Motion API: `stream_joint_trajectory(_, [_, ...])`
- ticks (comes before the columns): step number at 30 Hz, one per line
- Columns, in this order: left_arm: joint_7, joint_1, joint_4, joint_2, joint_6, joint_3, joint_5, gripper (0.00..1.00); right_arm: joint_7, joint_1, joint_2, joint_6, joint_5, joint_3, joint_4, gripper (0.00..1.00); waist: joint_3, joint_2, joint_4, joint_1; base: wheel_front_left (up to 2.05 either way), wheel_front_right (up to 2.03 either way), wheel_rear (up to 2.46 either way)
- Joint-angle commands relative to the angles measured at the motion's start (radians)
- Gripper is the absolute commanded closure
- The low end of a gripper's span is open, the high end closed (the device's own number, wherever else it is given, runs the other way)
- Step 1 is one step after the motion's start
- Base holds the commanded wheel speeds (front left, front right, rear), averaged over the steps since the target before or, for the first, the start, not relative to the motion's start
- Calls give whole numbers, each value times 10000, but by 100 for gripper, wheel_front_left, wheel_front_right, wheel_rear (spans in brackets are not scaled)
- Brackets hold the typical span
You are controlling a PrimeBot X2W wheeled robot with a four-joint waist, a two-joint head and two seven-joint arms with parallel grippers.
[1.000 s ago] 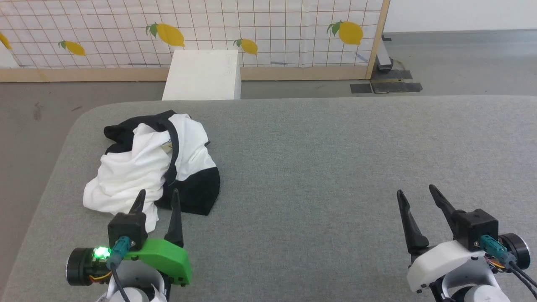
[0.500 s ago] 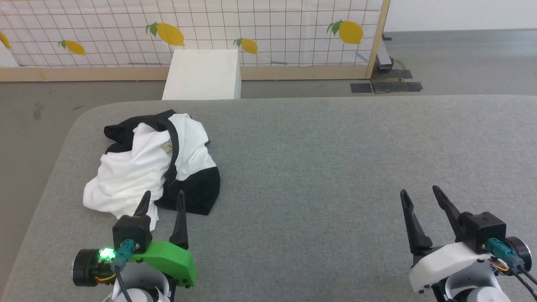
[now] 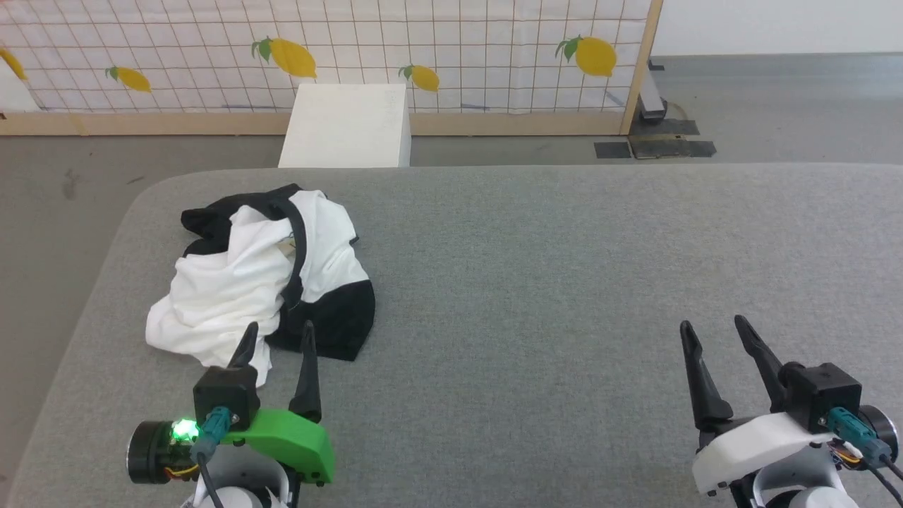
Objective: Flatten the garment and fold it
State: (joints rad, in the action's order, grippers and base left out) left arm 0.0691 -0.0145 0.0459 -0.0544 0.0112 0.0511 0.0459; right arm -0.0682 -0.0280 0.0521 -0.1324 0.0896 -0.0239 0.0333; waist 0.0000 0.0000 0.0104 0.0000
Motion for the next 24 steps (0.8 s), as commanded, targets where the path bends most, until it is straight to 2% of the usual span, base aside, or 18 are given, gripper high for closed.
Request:
stream_joint_trajectory(1, [124,49,22,13,92,39,119,0,-123,-166,-6,5,122,-15,49,0,-2,0,50,0,0,0,0])
stream_joint_trajectory(10, [311,133,26,16,197,10,193,0,-311,-249,-7,6,220,24,166,0,-40,0,597,0,0,0,0])
stream_joint_trajectory(24, [597,329,133,20,346,-37,416,0,-599,-302,-9,8,436,171,435,0,-13,0,2117,0,0,0,0])
